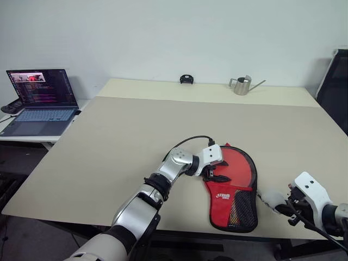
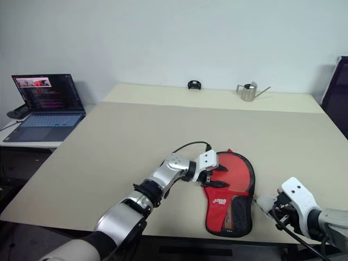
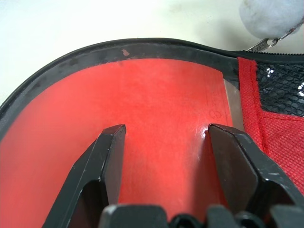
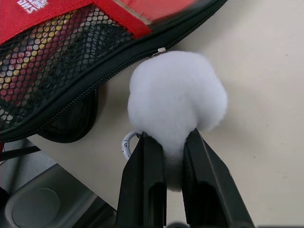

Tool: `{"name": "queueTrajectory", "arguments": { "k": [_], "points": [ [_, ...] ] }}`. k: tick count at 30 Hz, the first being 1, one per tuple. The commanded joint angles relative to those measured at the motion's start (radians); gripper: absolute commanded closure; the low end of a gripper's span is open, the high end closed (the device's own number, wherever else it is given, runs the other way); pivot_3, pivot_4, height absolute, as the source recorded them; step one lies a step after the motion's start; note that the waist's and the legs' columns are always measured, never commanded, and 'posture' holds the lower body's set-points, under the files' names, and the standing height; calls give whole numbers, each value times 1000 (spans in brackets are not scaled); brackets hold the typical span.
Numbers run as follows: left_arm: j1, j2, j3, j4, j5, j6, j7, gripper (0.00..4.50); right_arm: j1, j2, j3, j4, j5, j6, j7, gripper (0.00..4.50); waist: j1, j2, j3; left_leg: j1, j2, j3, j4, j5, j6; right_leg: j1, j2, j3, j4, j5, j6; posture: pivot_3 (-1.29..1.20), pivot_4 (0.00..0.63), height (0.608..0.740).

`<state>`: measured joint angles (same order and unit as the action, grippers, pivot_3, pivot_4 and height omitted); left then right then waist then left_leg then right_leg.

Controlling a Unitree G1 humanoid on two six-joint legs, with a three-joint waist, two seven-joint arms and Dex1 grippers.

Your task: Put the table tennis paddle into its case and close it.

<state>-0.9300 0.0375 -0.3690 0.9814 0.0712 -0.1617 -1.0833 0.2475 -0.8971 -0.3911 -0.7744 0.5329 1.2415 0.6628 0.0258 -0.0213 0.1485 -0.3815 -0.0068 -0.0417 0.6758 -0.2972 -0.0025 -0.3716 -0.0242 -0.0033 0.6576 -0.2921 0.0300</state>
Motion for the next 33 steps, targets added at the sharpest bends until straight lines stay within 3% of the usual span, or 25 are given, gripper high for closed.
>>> {"name": "queueTrajectory", "arguments": {
  "k": [1, 23, 28, 33],
  "points": [
    [58, 38, -70, 90, 106, 41, 6, 1495, 71, -35, 23, -31, 29, -7, 48, 4437, 0, 1, -1, 0, 0, -1, 0, 0, 0, 0, 0, -1, 0, 0, 0, 0, 150, 740],
    [64, 26, -72, 86, 114, 47, 11, 1495, 355, -133, -67, -219, 197, -145, 271, 4439, 0, -2, -10, 1, 0, -8, 0, 0, 0, 4, 0, -8, 0, -4, -1, 0, 150, 740],
    [63, 23, -72, 85, 115, 48, 12, 1495, 382, -135, -7, -248, 193, -194, 250, 4440, 0, -2, -12, 1, 0, -8, 0, -1, -1, 5, 0, -8, 0, -4, 0, 0, 150, 740],
    [61, 19, -71, 86, 118, 49, 14, 1495, 315, -136, 101, -264, 196, -222, 212, 4440, -2, -2, -15, 2, 0, -8, 0, -1, -1, 5, 0, -8, 0, -4, 0, 0, 150, 740]
  ]
}}
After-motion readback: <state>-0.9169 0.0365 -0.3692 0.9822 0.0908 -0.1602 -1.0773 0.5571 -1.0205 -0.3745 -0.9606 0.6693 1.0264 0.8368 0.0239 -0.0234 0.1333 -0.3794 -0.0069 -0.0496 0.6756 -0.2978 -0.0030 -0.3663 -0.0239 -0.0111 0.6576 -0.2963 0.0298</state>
